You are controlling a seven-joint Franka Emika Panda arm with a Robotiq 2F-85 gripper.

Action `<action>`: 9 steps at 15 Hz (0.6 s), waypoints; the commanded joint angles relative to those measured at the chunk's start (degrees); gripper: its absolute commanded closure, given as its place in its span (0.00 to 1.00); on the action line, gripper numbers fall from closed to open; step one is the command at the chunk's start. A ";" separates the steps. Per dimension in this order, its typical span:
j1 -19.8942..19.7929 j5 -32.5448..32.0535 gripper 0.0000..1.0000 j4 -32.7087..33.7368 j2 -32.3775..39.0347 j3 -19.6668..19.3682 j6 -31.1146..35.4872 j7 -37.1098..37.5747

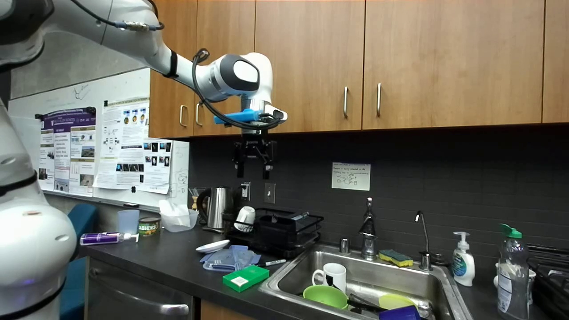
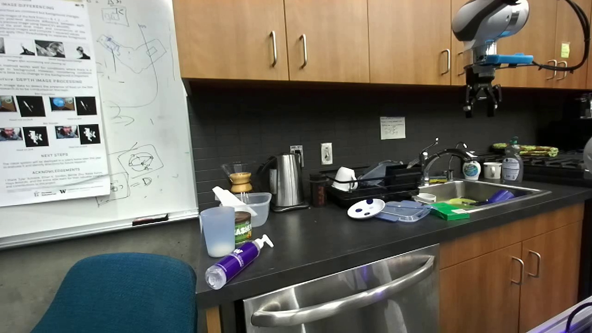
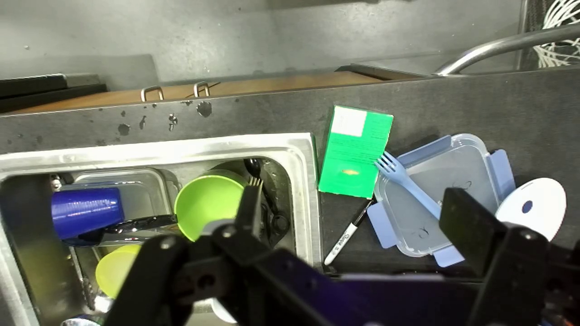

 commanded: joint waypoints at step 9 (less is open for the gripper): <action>4.26 3.32 0.00 -7.11 -6.56 3.45 4.81 -3.66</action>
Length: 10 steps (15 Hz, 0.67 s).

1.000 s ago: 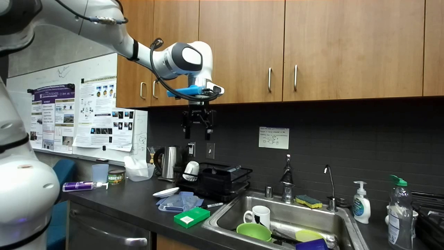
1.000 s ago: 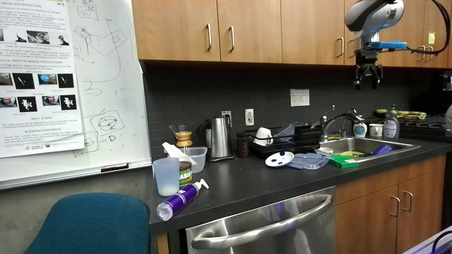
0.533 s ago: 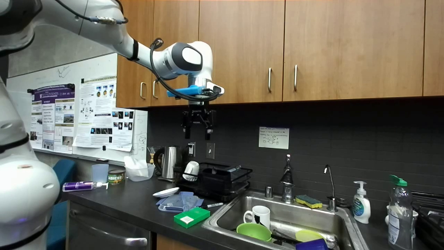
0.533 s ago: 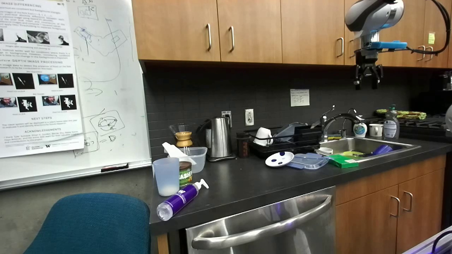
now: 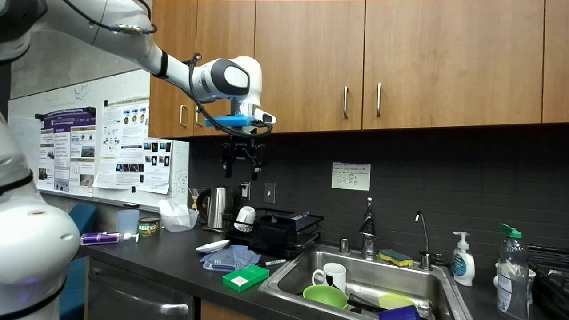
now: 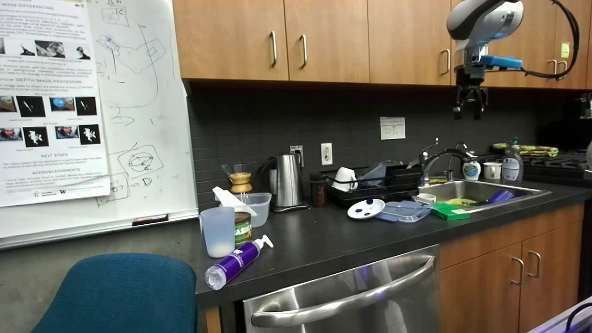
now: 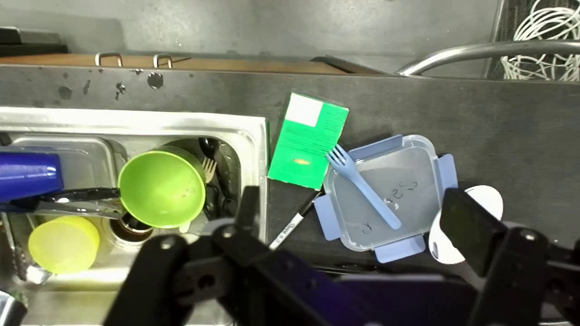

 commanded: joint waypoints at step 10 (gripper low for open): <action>11.28 -6.21 0.00 -8.77 -13.26 12.98 3.63 -2.13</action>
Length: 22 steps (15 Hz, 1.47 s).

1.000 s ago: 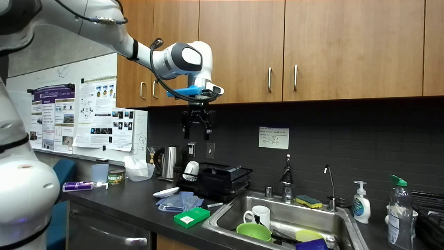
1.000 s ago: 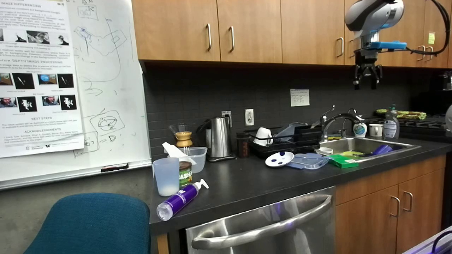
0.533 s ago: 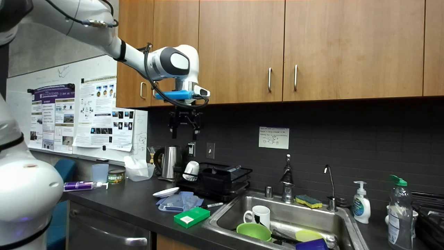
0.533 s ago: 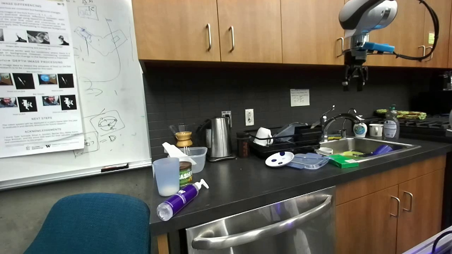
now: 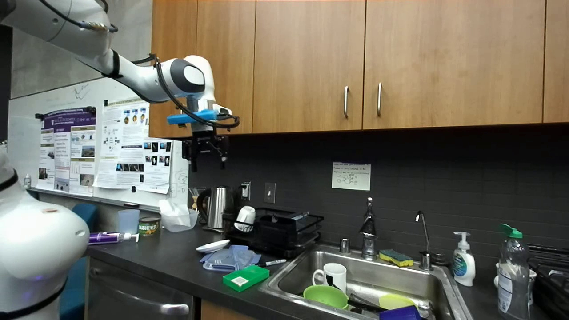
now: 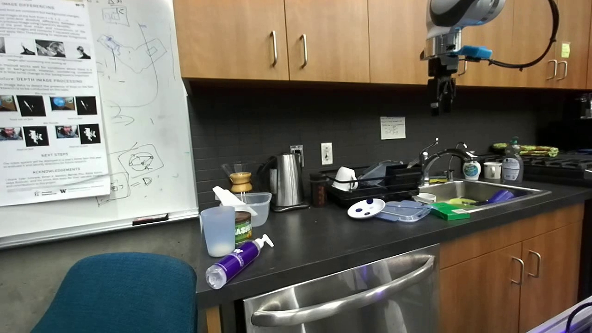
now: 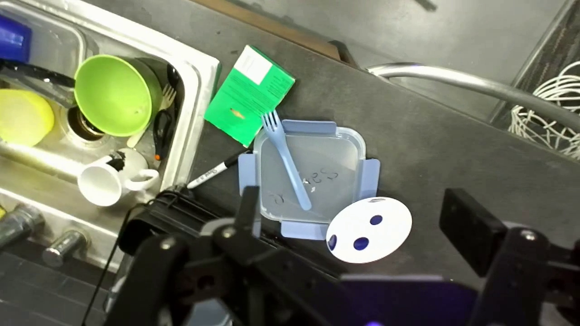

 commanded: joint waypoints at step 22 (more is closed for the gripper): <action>14.29 18.01 0.00 -8.22 -7.63 8.41 39.38 7.99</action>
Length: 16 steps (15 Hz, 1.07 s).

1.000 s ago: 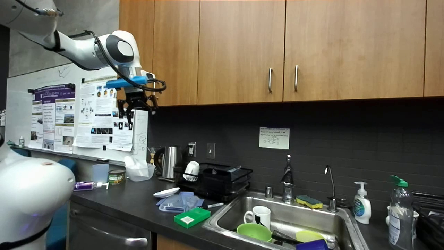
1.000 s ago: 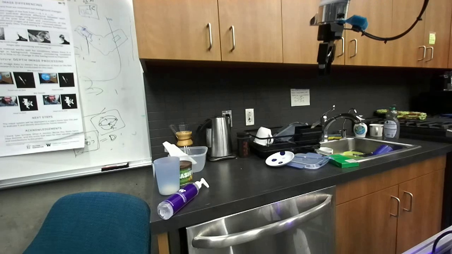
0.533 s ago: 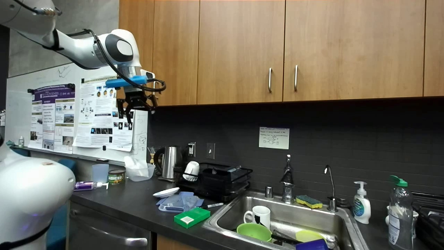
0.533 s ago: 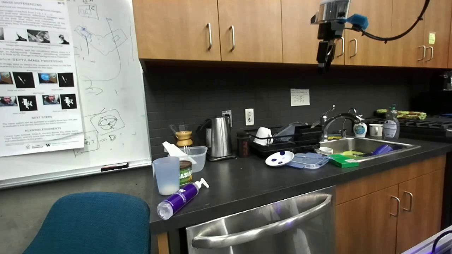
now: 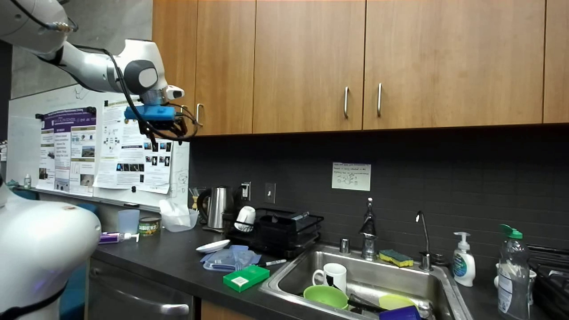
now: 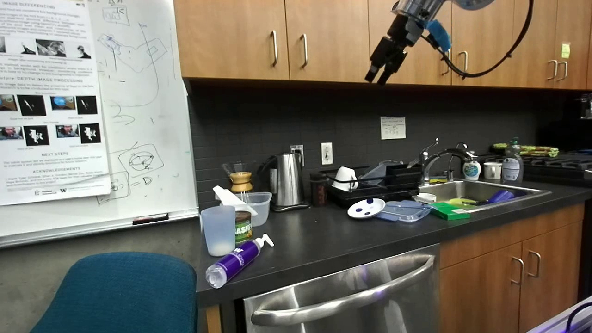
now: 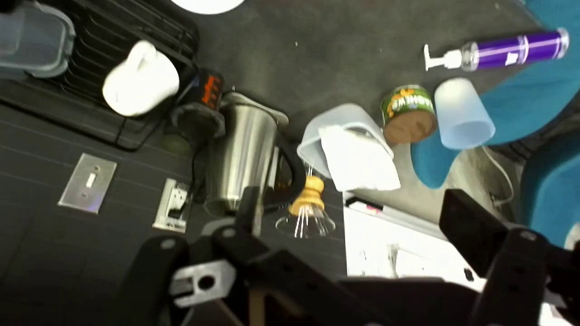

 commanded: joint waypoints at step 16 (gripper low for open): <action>-26.33 -22.76 0.00 -0.72 0.55 29.88 43.78 26.20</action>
